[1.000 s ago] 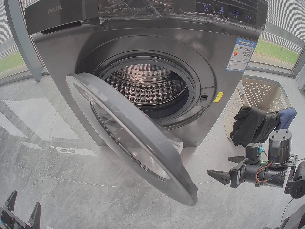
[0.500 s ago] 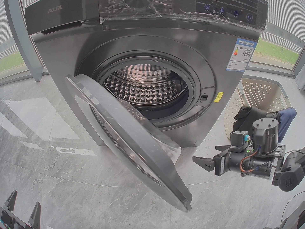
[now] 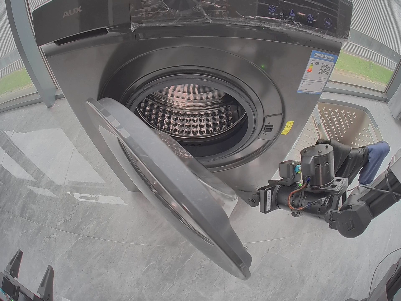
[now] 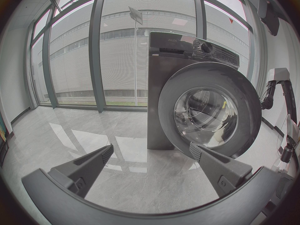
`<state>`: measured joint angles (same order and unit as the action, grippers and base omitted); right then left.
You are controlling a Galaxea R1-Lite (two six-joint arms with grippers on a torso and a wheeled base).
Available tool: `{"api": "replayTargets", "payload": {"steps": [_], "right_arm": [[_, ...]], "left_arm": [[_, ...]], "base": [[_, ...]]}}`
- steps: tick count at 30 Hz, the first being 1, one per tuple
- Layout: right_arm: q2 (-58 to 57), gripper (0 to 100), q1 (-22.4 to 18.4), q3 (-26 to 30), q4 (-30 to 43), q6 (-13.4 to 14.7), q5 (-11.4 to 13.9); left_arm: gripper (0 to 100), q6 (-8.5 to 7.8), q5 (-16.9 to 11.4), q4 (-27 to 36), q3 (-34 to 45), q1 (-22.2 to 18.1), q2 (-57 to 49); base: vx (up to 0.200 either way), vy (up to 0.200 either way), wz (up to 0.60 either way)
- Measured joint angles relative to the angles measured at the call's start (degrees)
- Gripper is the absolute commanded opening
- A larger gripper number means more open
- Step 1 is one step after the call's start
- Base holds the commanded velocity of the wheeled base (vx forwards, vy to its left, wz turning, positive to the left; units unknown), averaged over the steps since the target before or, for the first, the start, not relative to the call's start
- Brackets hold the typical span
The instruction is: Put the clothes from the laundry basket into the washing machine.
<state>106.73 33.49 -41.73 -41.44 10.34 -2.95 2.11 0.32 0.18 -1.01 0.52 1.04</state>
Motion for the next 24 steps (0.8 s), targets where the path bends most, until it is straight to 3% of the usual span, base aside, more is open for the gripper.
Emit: {"api": "replayTargets", "payload": {"steps": [11, 20, 24], "right_arm": [[0.8, 100, 5.6, 0.8, -0.6, 0.9, 0.2], [1.7, 100, 5.6, -1.6, -0.7, 1.1, 0.1], [3.5, 100, 5.6, -3.7, -0.8, 1.2, 0.1]], "left_arm": [[100, -0.01, 0.0, 0.0, 0.0, 0.0, 0.0], [100, -0.11, 0.0, 0.0, 0.0, 0.0, 0.0], [100, -0.09, 0.0, 0.0, 0.0, 0.0, 0.0]], "base": [[0.0, 0.0, 0.0], [-0.2, 0.0, 0.0], [0.0, 0.0, 0.0]]}}
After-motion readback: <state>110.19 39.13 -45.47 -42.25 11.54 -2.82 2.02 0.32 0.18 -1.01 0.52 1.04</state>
